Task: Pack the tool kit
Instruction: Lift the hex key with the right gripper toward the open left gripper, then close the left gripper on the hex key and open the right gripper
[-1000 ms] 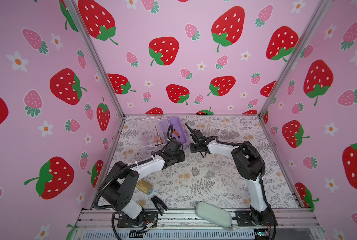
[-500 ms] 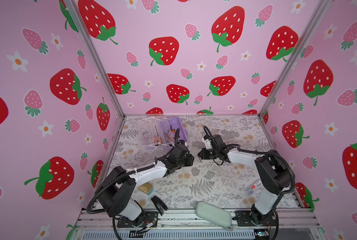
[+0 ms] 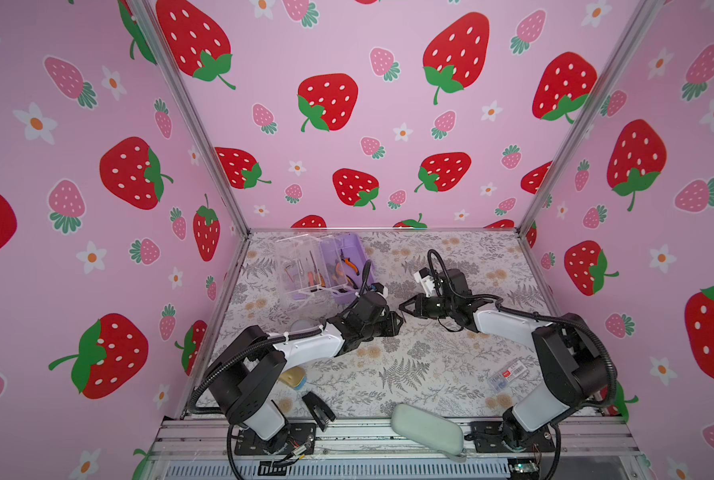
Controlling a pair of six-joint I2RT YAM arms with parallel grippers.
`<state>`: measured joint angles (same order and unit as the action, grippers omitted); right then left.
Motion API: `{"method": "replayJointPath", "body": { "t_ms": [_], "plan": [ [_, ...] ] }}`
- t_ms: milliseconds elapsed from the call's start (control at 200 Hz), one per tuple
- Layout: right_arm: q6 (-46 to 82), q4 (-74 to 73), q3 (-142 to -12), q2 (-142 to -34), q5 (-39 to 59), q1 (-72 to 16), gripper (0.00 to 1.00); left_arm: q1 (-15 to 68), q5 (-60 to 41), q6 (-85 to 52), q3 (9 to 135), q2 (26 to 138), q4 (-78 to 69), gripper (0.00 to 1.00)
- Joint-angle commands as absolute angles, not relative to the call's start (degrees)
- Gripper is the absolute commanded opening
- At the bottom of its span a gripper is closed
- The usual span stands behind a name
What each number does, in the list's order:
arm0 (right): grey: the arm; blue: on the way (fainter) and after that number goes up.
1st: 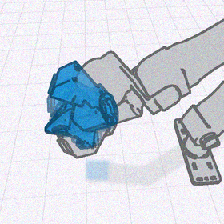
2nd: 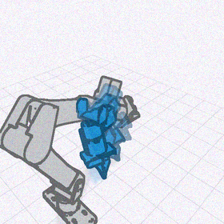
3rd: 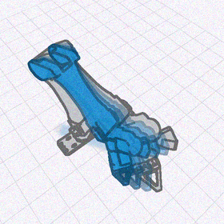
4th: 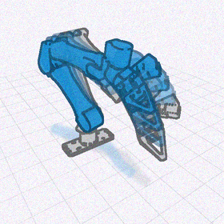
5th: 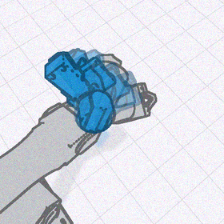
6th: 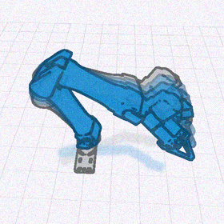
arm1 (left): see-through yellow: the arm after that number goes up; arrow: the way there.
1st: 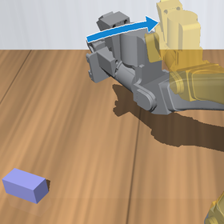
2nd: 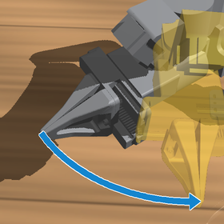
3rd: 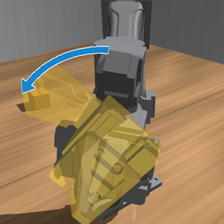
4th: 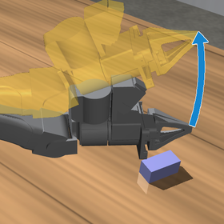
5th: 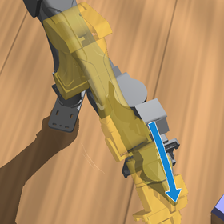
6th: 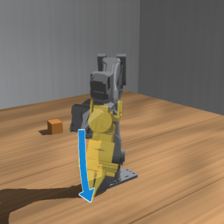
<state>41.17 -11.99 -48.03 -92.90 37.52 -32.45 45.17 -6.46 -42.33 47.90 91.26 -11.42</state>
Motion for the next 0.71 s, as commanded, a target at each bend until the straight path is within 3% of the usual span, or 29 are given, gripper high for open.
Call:
{"method": "replayJointPath", "body": {
  "t_ms": [0,430,560,700],
  "plan": [
    [42.4,-14.6,-47.2,-92.0,40.5,-32.2,0.02,45.4,-9.2,-43.8,50.3,91.9,-14.6,0.45],
    [47.5,-22.1,-45.4,-93.0,46.3,-31.9,0.03,45.1,-9.8,-44.4,52.4,95.0,-15.0,0.45],
    [48.7,-23.6,-44.0,-92.7,47.2,-32.6,0.03,44.4,-9.5,-43.5,53.8,95.1,-14.0,0.34],
    [49.1,-24.2,-42.6,-92.3,47.3,-33.6,0.03,43.7,-9.2,-43.1,55.9,95.0,-12.4,0.11]
  ]
}}
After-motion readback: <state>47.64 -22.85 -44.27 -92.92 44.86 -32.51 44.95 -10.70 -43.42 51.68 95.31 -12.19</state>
